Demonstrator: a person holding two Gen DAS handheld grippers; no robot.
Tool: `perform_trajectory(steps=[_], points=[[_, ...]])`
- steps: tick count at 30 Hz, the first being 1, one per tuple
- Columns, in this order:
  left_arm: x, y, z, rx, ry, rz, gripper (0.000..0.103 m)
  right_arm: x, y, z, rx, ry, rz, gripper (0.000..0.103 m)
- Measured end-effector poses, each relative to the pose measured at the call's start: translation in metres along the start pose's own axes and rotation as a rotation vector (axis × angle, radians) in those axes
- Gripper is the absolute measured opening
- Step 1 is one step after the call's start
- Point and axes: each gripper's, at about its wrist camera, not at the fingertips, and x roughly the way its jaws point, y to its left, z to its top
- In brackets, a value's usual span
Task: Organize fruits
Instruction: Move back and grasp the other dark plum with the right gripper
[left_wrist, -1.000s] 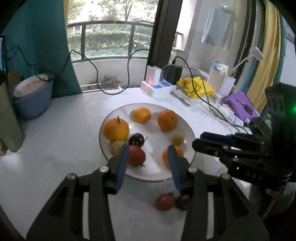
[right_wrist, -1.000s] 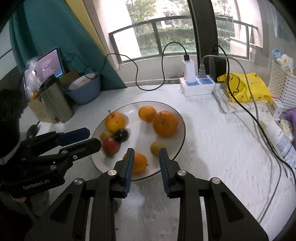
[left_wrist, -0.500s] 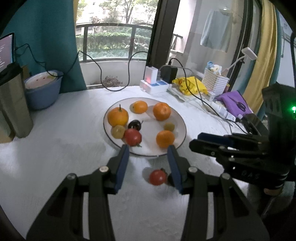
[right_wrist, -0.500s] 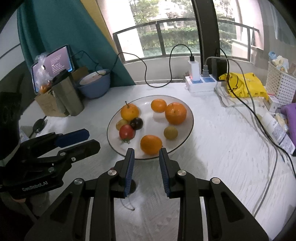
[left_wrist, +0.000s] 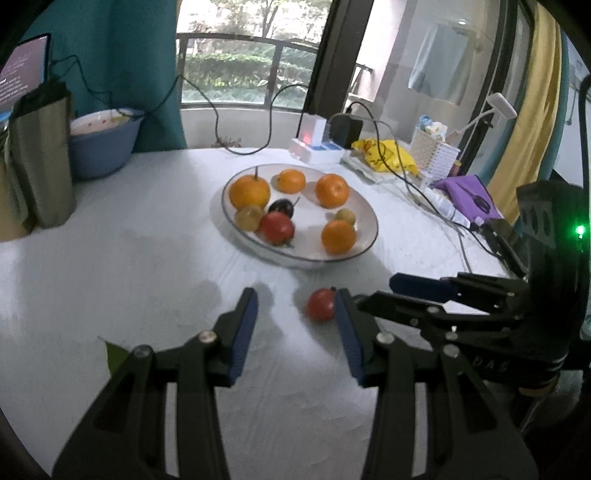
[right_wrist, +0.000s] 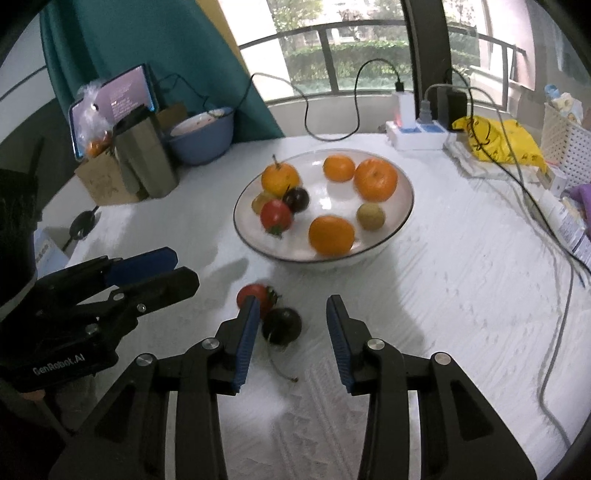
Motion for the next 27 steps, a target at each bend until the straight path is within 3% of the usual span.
perform_trajectory(steps=[18, 21, 27], points=[[0.001, 0.012, -0.015, -0.033, 0.027, 0.004, 0.045, 0.026, 0.009, -0.010, -0.019, 0.066, -0.009, 0.040], [0.003, 0.011, -0.014, -0.028, 0.032, 0.004, 0.045, 0.027, 0.008, -0.010, -0.018, 0.065, -0.013, 0.030], [0.010, 0.005, -0.013, -0.010, 0.050, 0.005, 0.045, 0.024, 0.005, -0.010, -0.016, 0.056, 0.014, 0.030]])
